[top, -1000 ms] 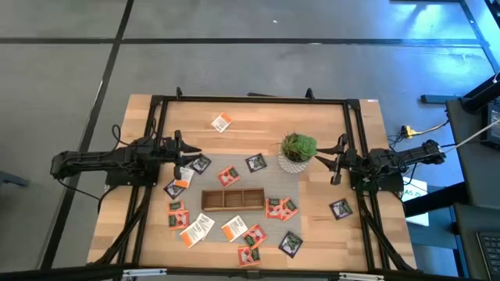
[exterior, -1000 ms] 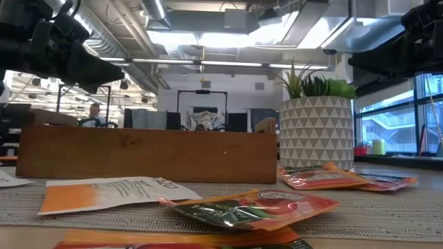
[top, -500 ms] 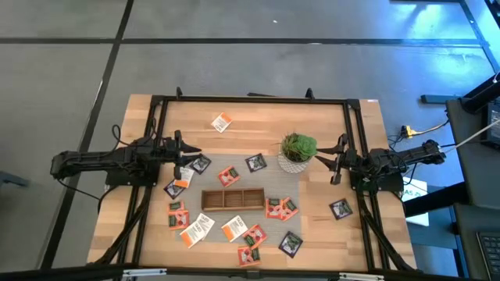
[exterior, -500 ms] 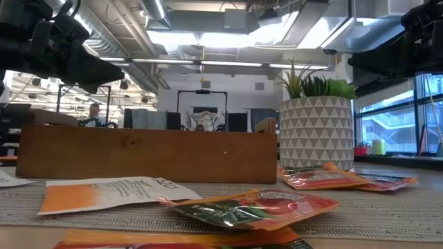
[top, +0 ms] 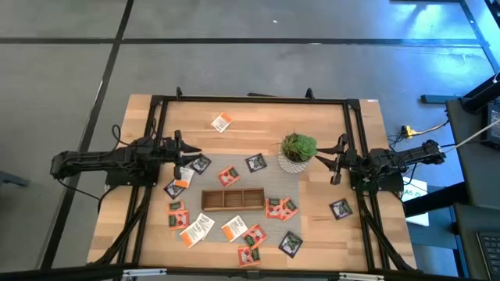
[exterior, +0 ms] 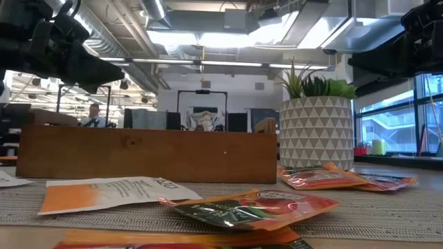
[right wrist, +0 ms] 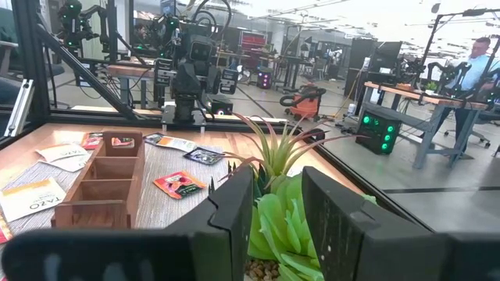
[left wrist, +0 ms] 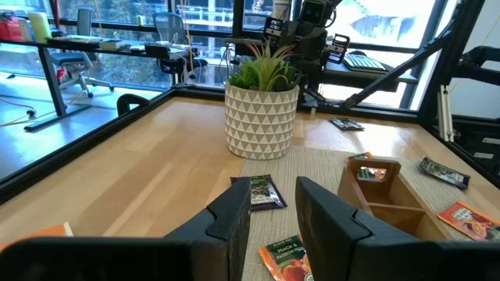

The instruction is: Pick & Place Tea

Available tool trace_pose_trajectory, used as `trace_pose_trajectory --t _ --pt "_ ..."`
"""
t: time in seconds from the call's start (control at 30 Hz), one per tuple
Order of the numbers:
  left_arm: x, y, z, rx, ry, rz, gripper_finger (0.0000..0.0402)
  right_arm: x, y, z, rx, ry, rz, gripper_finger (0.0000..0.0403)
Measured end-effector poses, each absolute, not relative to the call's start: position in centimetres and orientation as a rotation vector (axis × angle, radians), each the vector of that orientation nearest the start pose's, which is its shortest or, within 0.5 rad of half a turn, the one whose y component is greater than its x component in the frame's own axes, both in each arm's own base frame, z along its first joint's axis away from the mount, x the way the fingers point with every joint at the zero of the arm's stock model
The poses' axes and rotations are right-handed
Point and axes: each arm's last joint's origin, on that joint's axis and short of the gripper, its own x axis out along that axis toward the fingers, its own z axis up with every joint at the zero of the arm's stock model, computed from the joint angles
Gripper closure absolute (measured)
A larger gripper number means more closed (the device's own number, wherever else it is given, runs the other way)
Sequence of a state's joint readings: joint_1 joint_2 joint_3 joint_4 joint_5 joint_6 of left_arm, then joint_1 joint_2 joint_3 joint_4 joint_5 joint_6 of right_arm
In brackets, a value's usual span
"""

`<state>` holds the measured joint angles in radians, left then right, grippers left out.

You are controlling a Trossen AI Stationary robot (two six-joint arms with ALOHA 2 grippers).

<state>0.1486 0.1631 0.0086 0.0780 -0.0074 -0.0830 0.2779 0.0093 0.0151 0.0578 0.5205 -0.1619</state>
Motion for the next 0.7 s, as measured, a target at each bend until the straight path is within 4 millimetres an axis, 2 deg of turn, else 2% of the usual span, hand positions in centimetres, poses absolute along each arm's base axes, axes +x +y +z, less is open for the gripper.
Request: trace_pose_trajectory --t 0.43,0.7 --pt "10.60 1.61 16.05 -0.088 0.070 0.159 0.0302 9.37 1.18 17.33 -0.120 -0.041 -0.246 0.0287" --pt "10.60 1.61 16.05 -0.088 0.070 0.159 0.0302 9.37 1.17 17.33 0.162 -0.075 -0.239 0.0287"
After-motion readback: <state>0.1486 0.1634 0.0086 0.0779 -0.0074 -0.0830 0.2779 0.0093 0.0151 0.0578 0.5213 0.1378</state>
